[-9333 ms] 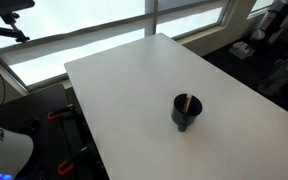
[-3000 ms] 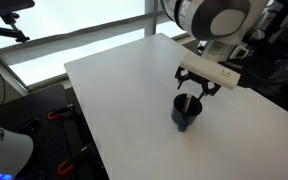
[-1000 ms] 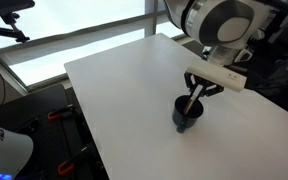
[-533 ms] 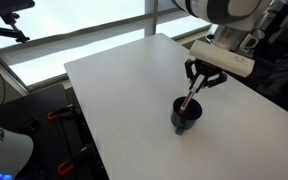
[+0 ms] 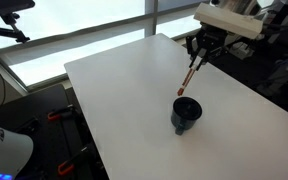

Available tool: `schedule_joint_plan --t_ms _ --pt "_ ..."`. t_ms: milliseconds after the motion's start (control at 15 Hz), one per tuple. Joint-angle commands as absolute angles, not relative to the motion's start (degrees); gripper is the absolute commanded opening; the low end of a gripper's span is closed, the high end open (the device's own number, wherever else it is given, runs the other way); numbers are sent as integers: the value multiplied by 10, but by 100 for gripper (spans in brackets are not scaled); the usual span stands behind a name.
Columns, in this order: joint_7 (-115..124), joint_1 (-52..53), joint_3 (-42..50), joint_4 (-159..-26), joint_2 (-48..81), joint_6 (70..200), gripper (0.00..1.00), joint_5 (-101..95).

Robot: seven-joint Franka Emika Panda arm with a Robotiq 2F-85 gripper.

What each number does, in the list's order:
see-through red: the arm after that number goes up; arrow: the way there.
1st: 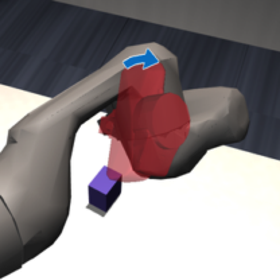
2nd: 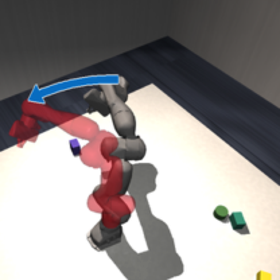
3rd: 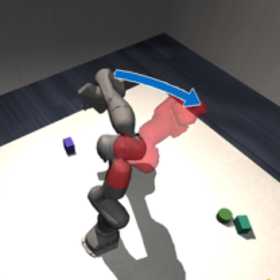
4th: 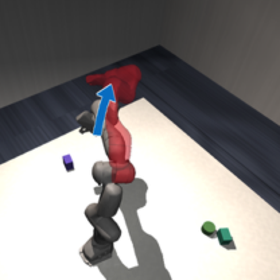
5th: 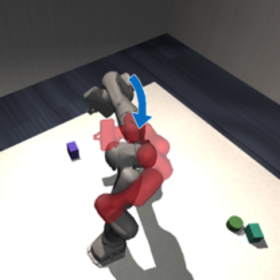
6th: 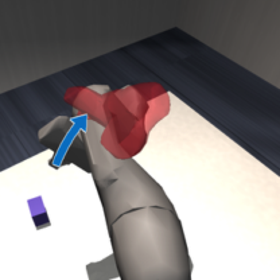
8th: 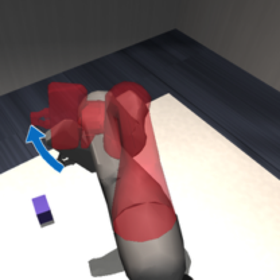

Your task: Remove the marker from the mug cup

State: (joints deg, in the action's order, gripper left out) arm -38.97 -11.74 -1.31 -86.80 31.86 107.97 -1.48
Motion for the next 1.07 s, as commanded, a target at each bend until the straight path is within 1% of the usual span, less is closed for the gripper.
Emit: schedule_joint_plan --t_ms 0,533,1000 --pt "-425 -115 -29 -777 367 1025 5 7" --pt "-439 -66 -51 -586 508 914 5 -10" --pt "-446 -30 -46 -445 634 840 5 -33"
